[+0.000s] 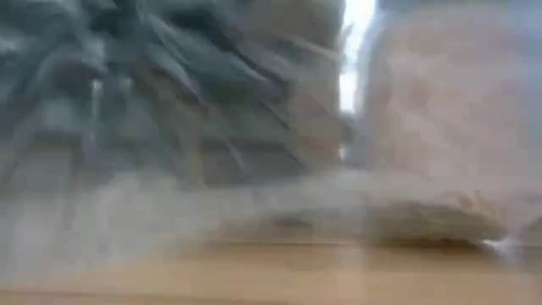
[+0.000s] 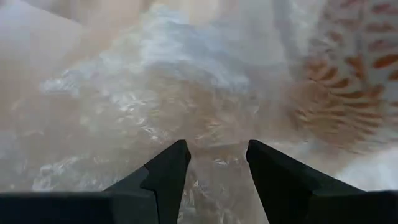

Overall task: Wrap mug
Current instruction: Wrap the yellow mug with the bubble wrap

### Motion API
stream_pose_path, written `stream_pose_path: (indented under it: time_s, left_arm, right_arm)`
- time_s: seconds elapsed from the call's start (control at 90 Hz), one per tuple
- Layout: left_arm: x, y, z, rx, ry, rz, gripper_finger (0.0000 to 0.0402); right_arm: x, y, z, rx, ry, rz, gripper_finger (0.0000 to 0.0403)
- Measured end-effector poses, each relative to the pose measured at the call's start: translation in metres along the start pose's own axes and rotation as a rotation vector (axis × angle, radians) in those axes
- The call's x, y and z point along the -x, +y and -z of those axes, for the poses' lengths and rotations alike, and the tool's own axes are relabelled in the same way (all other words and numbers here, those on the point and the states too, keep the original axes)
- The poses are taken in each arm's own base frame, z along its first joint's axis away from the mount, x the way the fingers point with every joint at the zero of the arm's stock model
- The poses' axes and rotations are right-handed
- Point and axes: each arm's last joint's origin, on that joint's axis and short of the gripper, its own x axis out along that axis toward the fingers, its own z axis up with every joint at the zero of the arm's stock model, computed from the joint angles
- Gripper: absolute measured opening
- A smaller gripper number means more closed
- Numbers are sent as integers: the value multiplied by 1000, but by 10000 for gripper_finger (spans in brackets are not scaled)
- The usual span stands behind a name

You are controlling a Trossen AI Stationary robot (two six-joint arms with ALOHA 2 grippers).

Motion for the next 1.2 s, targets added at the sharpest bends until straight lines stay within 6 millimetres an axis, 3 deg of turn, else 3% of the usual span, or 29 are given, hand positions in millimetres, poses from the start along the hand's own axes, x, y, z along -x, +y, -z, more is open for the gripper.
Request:
stream_pose_path:
  time_s: [0.256, 0.411, 0.644, 0.956, 1.2]
  left_arm:
    - [1, -1, 0, 63, 59, 76, 164]
    - [12, -8, -2, 58, 84, 113, 164]
    - [31, -17, -20, 69, 10, 167, 164]
    - [33, -22, -11, 48, 84, 197, 164]
    - [36, -21, -4, 3, 144, 155, 164]
  right_arm:
    - [2, 0, 1, -8, 10, 4, 157]
    - [6, 2, -4, -8, -7, -9, 157]
    - [21, 11, -21, 12, -57, -50, 157]
    - [49, 27, -38, 20, -60, -141, 157]
    - [40, 34, -31, 11, -40, -113, 157]
